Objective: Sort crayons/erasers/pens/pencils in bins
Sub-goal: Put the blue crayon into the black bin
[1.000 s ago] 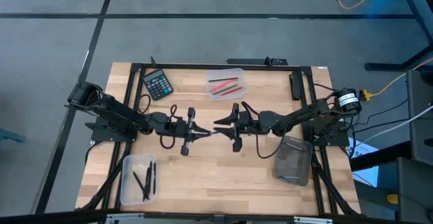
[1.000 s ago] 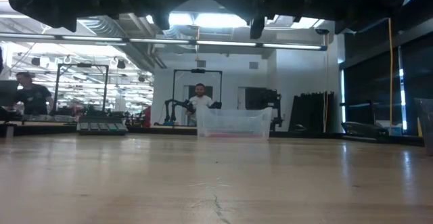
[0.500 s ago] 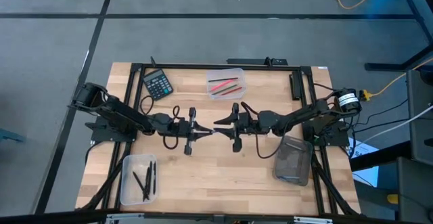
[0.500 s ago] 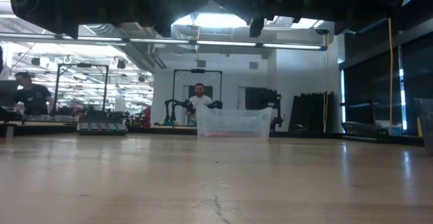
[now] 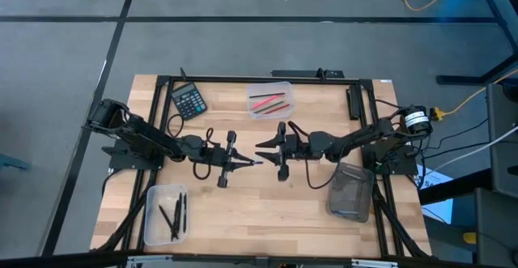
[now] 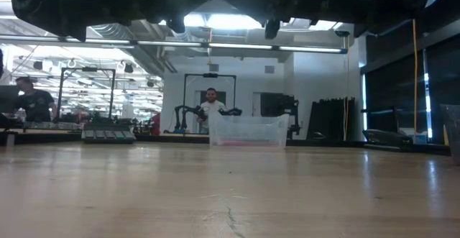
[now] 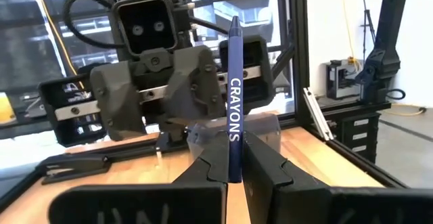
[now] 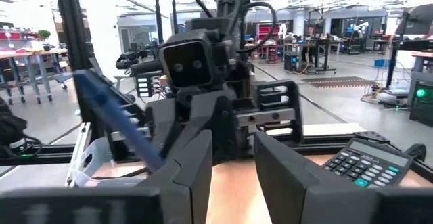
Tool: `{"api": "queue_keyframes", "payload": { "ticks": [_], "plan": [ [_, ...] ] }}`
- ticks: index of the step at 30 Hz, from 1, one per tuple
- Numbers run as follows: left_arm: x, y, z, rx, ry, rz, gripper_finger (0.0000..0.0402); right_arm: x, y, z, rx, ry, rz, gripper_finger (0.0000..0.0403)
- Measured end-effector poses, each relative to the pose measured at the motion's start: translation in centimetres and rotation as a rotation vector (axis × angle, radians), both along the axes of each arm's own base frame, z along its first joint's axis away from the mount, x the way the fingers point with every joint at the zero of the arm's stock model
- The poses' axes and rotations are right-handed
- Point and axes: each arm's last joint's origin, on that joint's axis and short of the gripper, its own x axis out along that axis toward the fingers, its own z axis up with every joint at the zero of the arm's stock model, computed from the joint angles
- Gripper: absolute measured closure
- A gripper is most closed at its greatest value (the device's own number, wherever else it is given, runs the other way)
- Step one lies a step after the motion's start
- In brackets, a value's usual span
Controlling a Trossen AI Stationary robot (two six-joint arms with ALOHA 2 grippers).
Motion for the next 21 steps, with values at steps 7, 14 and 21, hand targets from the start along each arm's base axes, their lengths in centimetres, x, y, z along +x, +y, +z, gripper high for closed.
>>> {"api": "queue_keyframes", "payload": {
  "ticks": [7, 14, 21],
  "plan": [
    [0.09, 0.51, 0.03, 0.039, -0.009, 0.021, 0.0388, 0.0, 0.0, 0.0, 0.017, 0.0, 0.001, 0.0287],
    [0.11, 0.52, -0.09, 0.064, 0.0, -0.01, 0.0388, 0.0, -0.02, -0.02, 0.024, 0.003, 0.0, 0.0287],
    [0.03, 0.62, 0.25, 0.111, -0.022, -0.001, 0.0388, 0.03, -0.4, 0.01, 0.034, 0.001, -0.049, 0.0287]
  ]
}}
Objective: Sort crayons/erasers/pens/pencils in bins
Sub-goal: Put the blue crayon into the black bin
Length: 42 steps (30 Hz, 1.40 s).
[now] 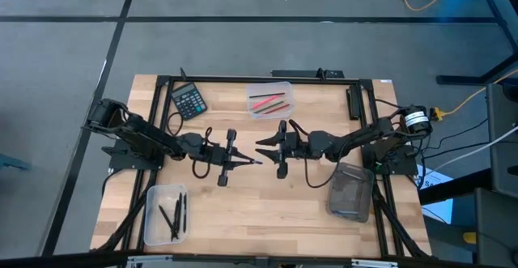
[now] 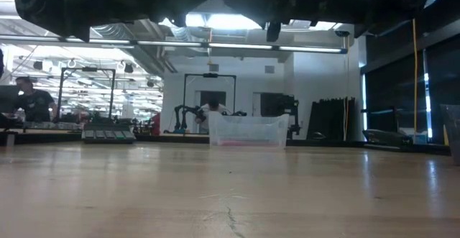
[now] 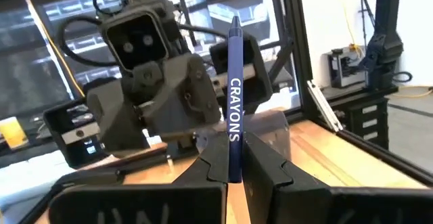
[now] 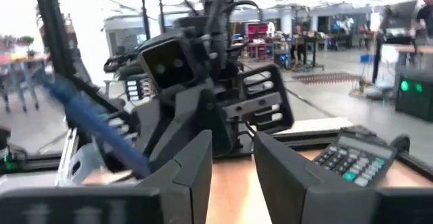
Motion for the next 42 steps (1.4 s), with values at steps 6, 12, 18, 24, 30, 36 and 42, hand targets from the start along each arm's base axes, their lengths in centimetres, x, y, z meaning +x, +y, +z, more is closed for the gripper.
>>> {"api": "queue_keyframes", "payload": {
  "ticks": [6, 12, 18, 24, 30, 36, 42],
  "plan": [
    [0.1, 0.8, -0.5, 0.01, 0.058, 0.026, 0.0388, 0.1, -0.8, -0.4, 0.069, 0.038, 0.013, 0.028],
    [0.2, 1.7, -0.7, 0.005, 0.08, 0.057, 0.0388, 0.2, -1.8, -0.8, 0.09, 0.077, -0.018, 0.024],
    [0.4, 3.5, -0.7, 0.004, 0.084, 0.109, 0.0388, 0.3, -3.1, -0.8, 0.094, 0.075, -0.036, 0.0211],
    [0.4, 5.1, -0.8, 0.006, 0.092, 0.127, 0.0388, 0.3, -3.9, -0.9, 0.002, 0.091, -0.065, 0.0207],
    [0.2, 6.3, -0.7, -0.008, 0.081, 0.19, 0.0388, 0.2, -5.5, -1.7, -0.063, 0.204, -0.133, 0.0207],
    [0.0, 8.3, -0.6, -0.055, 0.081, 0.283, 0.0388, 0.0, -7.2, -1.6, -0.063, 0.199, -0.045, 0.0207],
    [-0.3, 9.9, -1.1, -0.082, 0.14, 0.267, 0.0388, -0.2, -9.1, -0.8, -0.091, 0.11, -0.038, 0.0207]
  ]
}}
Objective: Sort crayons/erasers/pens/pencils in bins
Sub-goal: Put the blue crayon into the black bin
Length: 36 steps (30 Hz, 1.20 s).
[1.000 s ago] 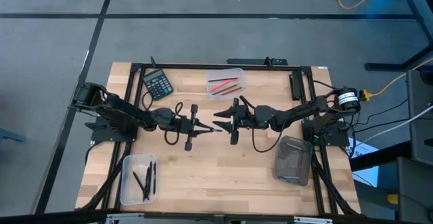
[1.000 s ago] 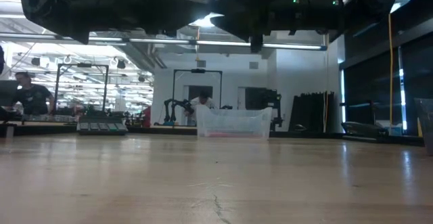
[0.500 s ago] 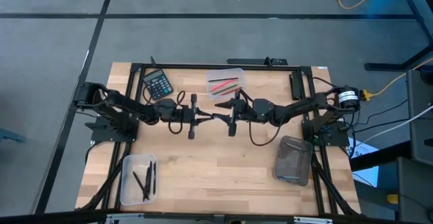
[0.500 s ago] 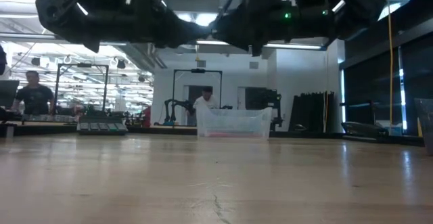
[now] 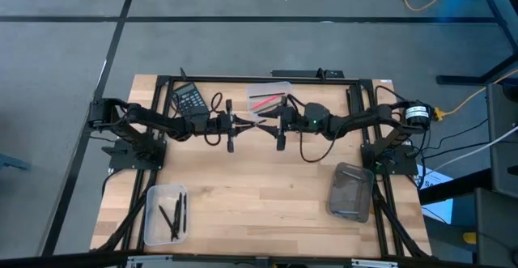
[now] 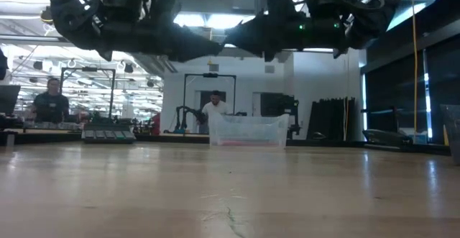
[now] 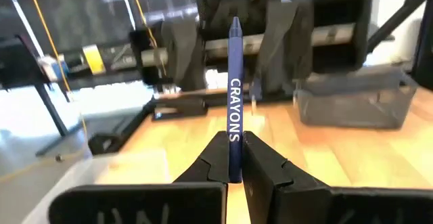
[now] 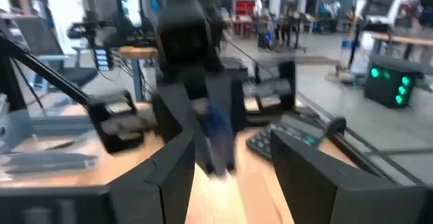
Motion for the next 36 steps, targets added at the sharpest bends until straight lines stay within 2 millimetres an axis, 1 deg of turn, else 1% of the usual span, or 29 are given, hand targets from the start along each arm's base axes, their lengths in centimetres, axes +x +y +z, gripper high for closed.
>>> {"api": "queue_keyframes", "payload": {
  "ticks": [4, 8, 12, 15, 17, 18, 21, 24, 28, 31, 33, 36],
  "plan": [
    [-0.1, 0.6, -0.3, -0.008, 0.026, 0.014, 0.0388, -0.1, -0.6, 0.1, -0.008, -0.021, 0.032, 0.021],
    [-0.4, 1.5, -0.2, -0.001, 0.023, 0.038, 0.0388, -0.1, -0.8, 0.1, -0.041, -0.019, 0.044, 0.0235],
    [-0.6, 2.1, -0.2, -0.009, 0.022, -0.002, 0.0388, -0.3, -1.4, 0.2, -0.037, -0.02, 0.028, 0.0291],
    [-0.6, 2.2, -0.4, -0.017, 0.04, -0.015, 0.0388, -0.1, -1.6, 0.4, -0.034, -0.021, 0.022, 0.034],
    [-0.6, 2.1, -0.4, -0.019, 0.042, -0.013, 0.0388, 0.1, -1.7, 0.6, -0.039, -0.018, 0.022, 0.0366],
    [-0.6, 2.0, -0.4, -0.018, 0.042, -0.013, 0.0388, 0.2, -1.7, 0.7, -0.041, -0.017, 0.023, 0.0373],
    [-0.6, 2.1, -0.5, -0.028, 0.046, -0.011, 0.0383, 0.4, -1.8, 0.9, -0.052, 0.006, 0.022, 0.0373],
    [-0.6, 2.3, -0.5, -0.05, 0.041, 0.003, 0.0363, 0.7, -1.9, 0.9, -0.047, 0.038, 0.0, 0.0373],
    [-0.7, 2.3, -0.2, -0.125, 0.018, 0.019, 0.0323, 0.9, -2.0, 0.8, -0.023, 0.159, -0.016, 0.0367],
    [-1.1, 2.2, 0.3, -0.164, 0.032, 0.03, 0.0291, 0.6, -2.1, 2.1, -0.015, 0.313, -0.107, 0.0364],
    [-1.3, 2.2, 0.4, -0.169, 0.056, 0.067, 0.0273, -0.2, -1.9, 2.5, -0.004, 0.456, -0.166, 0.0364],
    [-1.5, 2.5, 0.3, -0.171, 0.082, 0.161, 0.0253, -1.9, -1.2, 3.1, 0.052, 0.654, -0.204, 0.0362]
  ]
}}
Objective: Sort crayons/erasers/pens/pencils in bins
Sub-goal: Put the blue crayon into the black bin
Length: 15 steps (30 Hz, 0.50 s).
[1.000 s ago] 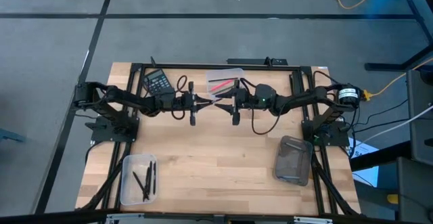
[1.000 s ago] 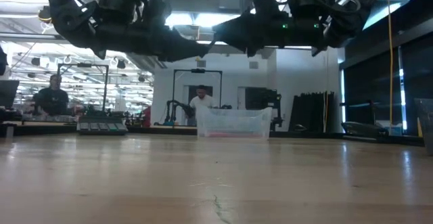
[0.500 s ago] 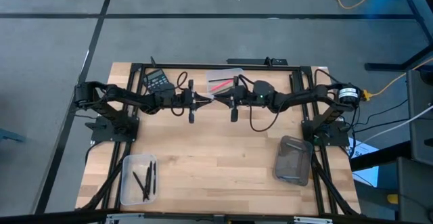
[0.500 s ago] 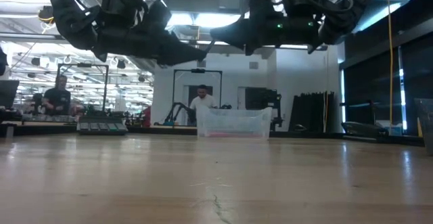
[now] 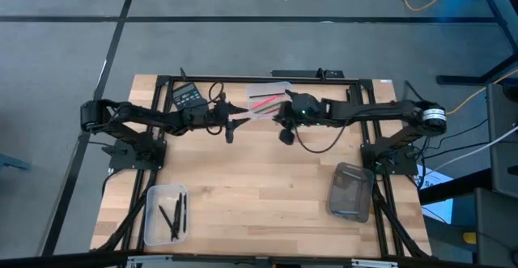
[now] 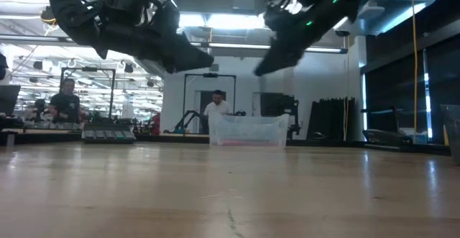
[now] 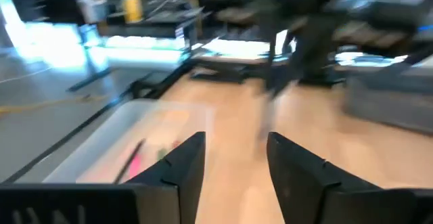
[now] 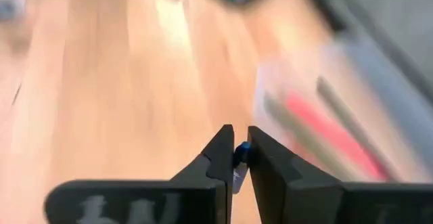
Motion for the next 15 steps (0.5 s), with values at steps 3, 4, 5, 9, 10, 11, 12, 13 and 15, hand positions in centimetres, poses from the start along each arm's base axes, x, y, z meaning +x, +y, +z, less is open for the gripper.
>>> {"api": "queue_keyframes", "payload": {
  "ticks": [3, 4, 5, 9, 10, 11, 12, 13, 15],
  "plan": [
    [-0.1, 0.2, -0.3, 0.002, 0.029, 0.075, 0.0246, -2.1, 1.1, 1.5, 0.063, 0.096, -0.044, 0.0362],
    [-0.1, 0.3, -0.3, 0.014, 0.032, 0.098, 0.0246, -2.8, 1.5, 2.1, 0.073, 0.107, -0.06, 0.0361],
    [0.0, 0.4, -0.5, 0.042, 0.038, 0.114, 0.0246, -3.6, 2.0, 2.7, 0.076, 0.113, -0.074, 0.0361],
    [0.5, 0.7, -0.6, 0.127, -0.005, 0.181, 0.0247, -7.2, 3.6, 5.0, 0.192, 0.117, -0.117, 0.036],
    [0.6, 0.8, -0.6, 0.135, -0.029, 0.192, 0.0247, -8.3, 3.9, 5.2, 0.246, 0.147, -0.134, 0.036],
    [0.7, 0.9, -0.6, 0.14, -0.048, 0.196, 0.0247, -9.4, 4.3, 5.3, 0.306, 0.185, -0.158, 0.036],
    [0.8, 0.9, -0.6, 0.144, -0.063, 0.197, 0.0247, -10.4, 4.7, 5.4, 0.371, 0.227, -0.192, 0.036],
    [0.9, 0.9, -0.5, 0.148, -0.079, 0.198, 0.0247, -11.4, 5.0, 5.3, 0.43, 0.277, -0.233, 0.036],
    [1.3, 1.2, -0.4, 0.151, -0.088, 0.2, 0.0247, -13.1, 5.9, 5.0, 0.51, 0.397, -0.285, 0.036]
  ]
}}
